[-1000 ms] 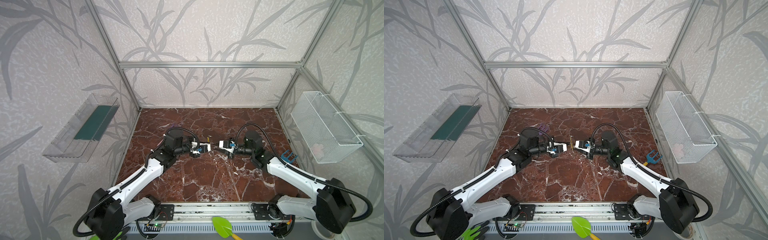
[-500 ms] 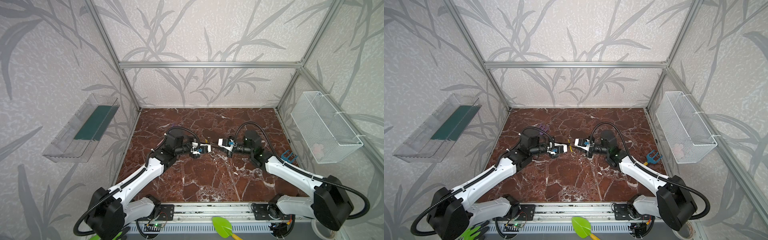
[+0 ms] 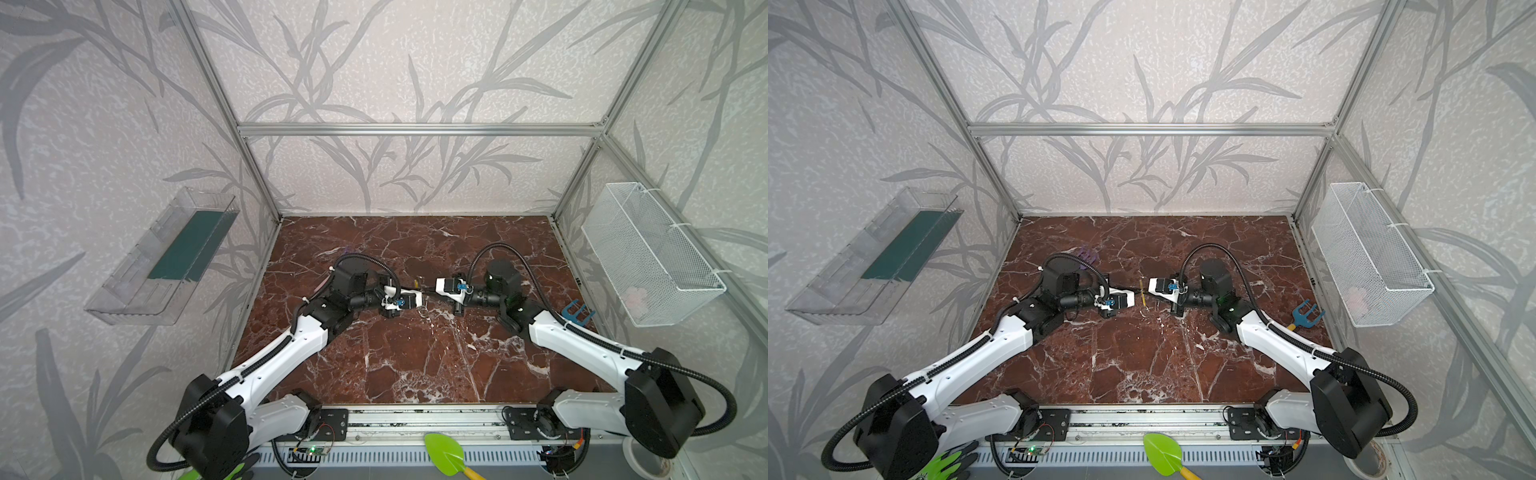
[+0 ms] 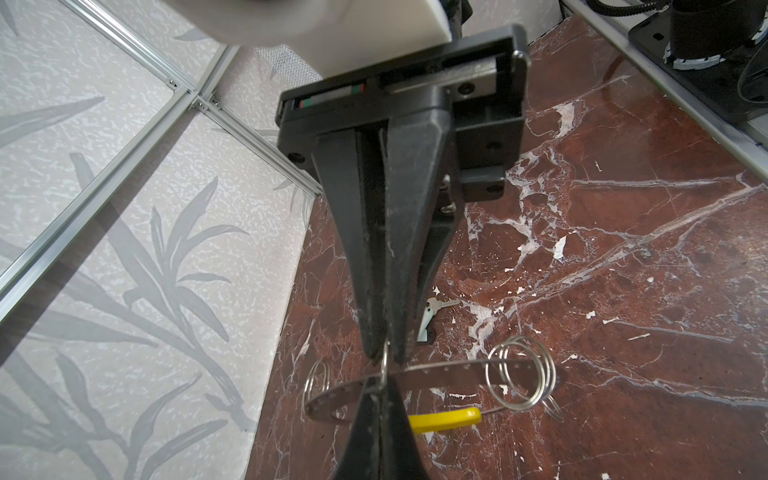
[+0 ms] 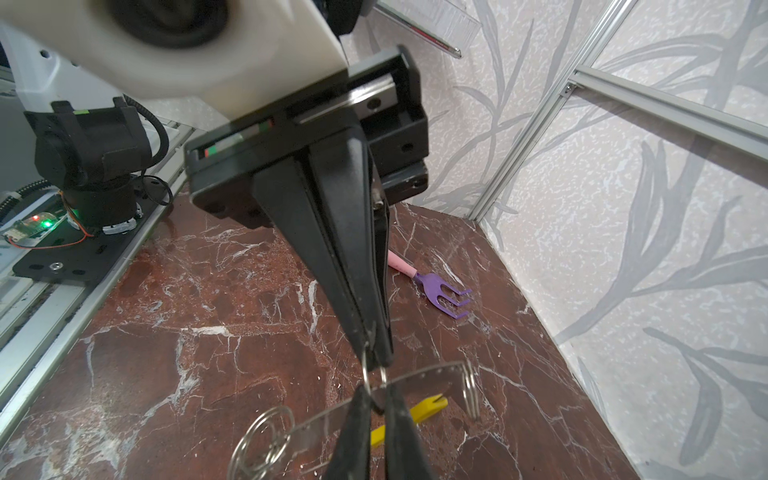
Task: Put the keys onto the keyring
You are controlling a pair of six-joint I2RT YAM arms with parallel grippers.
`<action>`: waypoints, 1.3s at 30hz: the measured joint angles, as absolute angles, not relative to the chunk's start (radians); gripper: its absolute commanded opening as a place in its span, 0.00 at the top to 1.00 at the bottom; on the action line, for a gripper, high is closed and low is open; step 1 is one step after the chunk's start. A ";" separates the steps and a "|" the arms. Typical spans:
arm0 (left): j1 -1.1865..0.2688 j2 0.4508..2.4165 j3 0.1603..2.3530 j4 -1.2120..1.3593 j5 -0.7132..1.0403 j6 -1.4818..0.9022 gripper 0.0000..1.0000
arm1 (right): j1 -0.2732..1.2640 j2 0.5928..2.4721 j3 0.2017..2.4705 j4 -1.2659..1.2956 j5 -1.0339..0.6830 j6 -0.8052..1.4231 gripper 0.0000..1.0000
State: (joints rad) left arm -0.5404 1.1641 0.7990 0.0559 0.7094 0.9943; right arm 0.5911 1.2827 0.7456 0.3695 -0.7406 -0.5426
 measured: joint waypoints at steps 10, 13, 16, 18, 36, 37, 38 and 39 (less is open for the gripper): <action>-0.537 1.161 0.799 0.049 0.694 0.939 0.88 | 0.605 1.291 0.751 0.376 -0.696 -0.585 1.00; -0.527 1.154 0.797 0.060 0.677 0.904 0.86 | 0.618 1.287 0.741 0.389 -0.682 -0.599 1.00; -0.514 1.139 0.785 0.065 0.670 0.869 0.86 | 0.624 1.277 0.728 0.393 -0.662 -0.613 1.00; -0.507 1.130 0.771 0.076 0.661 0.843 0.86 | 0.626 1.273 0.722 0.393 -0.653 -0.623 1.00; -0.493 1.113 0.744 0.071 0.665 0.757 0.80 | 0.660 1.248 0.695 0.401 -0.571 -0.720 1.00; -0.493 1.114 0.744 0.070 0.668 0.748 0.80 | 0.661 1.248 0.694 0.403 -0.561 -0.724 1.00; -0.493 1.114 0.744 0.068 0.671 0.743 0.80 | 0.662 1.248 0.693 0.405 -0.556 -0.724 1.00; -0.493 1.114 0.744 0.062 0.675 0.738 0.80 | 0.662 1.248 0.692 0.411 -0.550 -0.722 1.00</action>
State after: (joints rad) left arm -0.4934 1.1137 0.7441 0.0624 0.6746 0.7376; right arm 0.6624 1.2476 0.6922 0.4107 -0.5495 -0.7219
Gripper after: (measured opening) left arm 0.201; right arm 0.044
